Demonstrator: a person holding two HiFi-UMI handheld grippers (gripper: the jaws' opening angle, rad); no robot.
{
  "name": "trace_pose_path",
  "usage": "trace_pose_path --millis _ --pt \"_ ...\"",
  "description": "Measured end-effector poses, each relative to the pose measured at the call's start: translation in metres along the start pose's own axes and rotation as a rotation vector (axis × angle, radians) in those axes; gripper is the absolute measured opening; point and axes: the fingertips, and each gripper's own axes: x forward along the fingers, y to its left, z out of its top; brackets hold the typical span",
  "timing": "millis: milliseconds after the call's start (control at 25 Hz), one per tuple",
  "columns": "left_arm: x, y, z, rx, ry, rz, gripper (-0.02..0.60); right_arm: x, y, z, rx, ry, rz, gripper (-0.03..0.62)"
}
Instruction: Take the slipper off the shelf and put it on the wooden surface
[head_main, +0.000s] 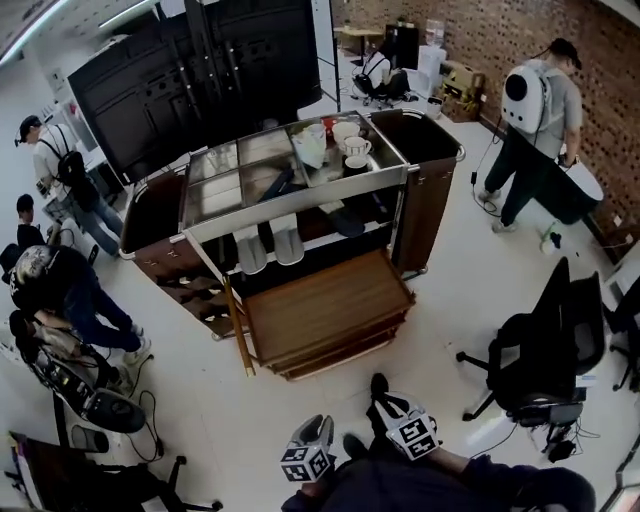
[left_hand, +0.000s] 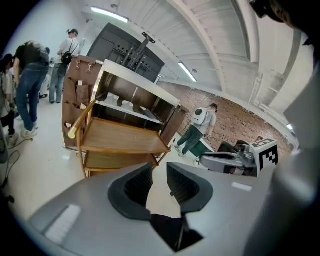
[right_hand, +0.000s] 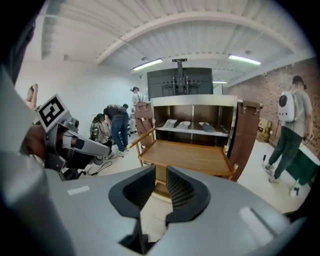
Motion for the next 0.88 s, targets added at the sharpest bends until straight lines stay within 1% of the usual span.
trace_pose_path --millis 120,200,280,320,400,440,520,680,880 --pt "-0.003 -0.021 0.01 0.055 -0.021 -0.046 0.101 -0.02 0.013 0.023 0.031 -0.047 -0.021 0.038" --pt "-0.003 -0.038 0.012 0.075 -0.04 -0.079 0.097 -0.028 0.025 0.032 0.042 -0.076 -0.022 0.024" --pt "-0.002 -0.055 0.007 0.087 -0.046 -0.111 0.089 -0.031 0.041 0.031 0.004 -0.072 0.004 0.014" --pt "-0.002 -0.062 0.003 0.098 -0.04 -0.126 0.08 -0.03 0.049 0.028 -0.027 -0.054 0.025 0.0" --pt "-0.005 -0.069 -0.001 0.117 -0.03 -0.144 0.067 -0.03 0.059 0.023 -0.082 -0.024 0.064 0.0" --pt "-0.008 -0.069 0.0 0.121 -0.035 -0.146 0.067 -0.03 0.063 0.023 -0.107 -0.02 0.08 0.0" --pt "-0.013 -0.065 0.002 0.12 -0.055 -0.142 0.046 -0.031 0.071 0.023 -0.149 -0.022 0.095 0.0" --pt "-0.017 -0.051 0.006 0.088 -0.082 -0.117 0.041 -0.022 0.081 0.025 -0.16 -0.029 0.113 0.0" --pt "-0.03 -0.028 0.019 0.047 -0.141 -0.058 0.041 -0.016 0.079 0.048 -0.207 -0.051 0.111 0.0"
